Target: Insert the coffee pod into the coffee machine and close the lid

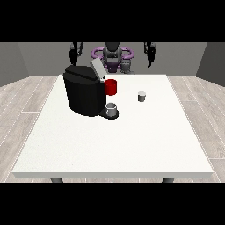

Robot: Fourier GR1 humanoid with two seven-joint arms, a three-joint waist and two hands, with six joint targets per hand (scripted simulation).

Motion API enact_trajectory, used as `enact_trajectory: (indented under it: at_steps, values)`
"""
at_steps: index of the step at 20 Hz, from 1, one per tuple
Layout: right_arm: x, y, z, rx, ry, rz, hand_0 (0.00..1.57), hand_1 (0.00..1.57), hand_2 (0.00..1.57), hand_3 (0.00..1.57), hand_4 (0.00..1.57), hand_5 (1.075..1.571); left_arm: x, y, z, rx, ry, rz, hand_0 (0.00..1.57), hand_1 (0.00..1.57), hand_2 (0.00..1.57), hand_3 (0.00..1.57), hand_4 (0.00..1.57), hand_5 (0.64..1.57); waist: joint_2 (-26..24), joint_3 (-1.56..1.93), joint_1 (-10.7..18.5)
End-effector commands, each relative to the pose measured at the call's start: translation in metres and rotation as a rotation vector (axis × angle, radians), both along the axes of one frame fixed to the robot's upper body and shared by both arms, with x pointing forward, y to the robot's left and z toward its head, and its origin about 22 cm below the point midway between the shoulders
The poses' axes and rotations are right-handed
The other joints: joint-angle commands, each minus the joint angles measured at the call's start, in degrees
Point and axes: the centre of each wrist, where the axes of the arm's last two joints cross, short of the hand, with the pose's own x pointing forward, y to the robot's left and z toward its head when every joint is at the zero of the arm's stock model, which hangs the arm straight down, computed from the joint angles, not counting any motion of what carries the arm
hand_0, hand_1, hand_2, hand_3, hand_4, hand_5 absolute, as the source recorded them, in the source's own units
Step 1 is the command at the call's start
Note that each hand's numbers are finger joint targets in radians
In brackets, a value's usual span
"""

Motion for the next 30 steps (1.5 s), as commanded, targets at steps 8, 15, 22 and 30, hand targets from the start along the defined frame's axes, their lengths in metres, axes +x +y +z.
enact_trajectory:
  at_steps: [8, 15, 22, 30]
  values:
    - [0.001, -0.011, -0.005, 0.065, -0.102, -0.240, 0.00, 0.00, 0.00, 0.00, 0.11, 1.571, 0.005, 0.025, -0.010, 0.094, -0.135, 0.020, 0.00, 0.00, 0.00, 0.00, 0.32, 1.571, 0.86, -0.80, -1.96]
    - [0.008, -0.005, 0.007, 0.042, -0.131, -0.186, 0.00, 0.00, 0.00, 0.00, 0.22, 1.571, 0.054, 0.060, 0.027, 0.220, -0.039, 0.071, 0.00, 0.00, 0.00, 0.00, 0.00, 1.571, 3.47, -0.80, -5.27]
    - [0.022, 0.016, 0.022, 0.087, -0.220, -0.141, 0.00, 0.00, 0.00, 0.00, 0.19, 1.571, 0.087, 0.079, 0.032, 0.258, 0.023, 0.048, 0.00, 0.00, 0.00, 0.00, 0.00, 1.571, 8.42, -0.80, -7.33]
    - [0.025, 0.030, 0.032, 0.097, -0.205, -0.103, 0.00, 0.00, 0.00, 0.00, 0.26, 1.571, 0.109, 0.099, 0.022, 0.315, 0.093, 0.101, 0.00, 0.00, 0.00, 0.00, 0.00, 1.571, 11.28, -0.81, -8.53]
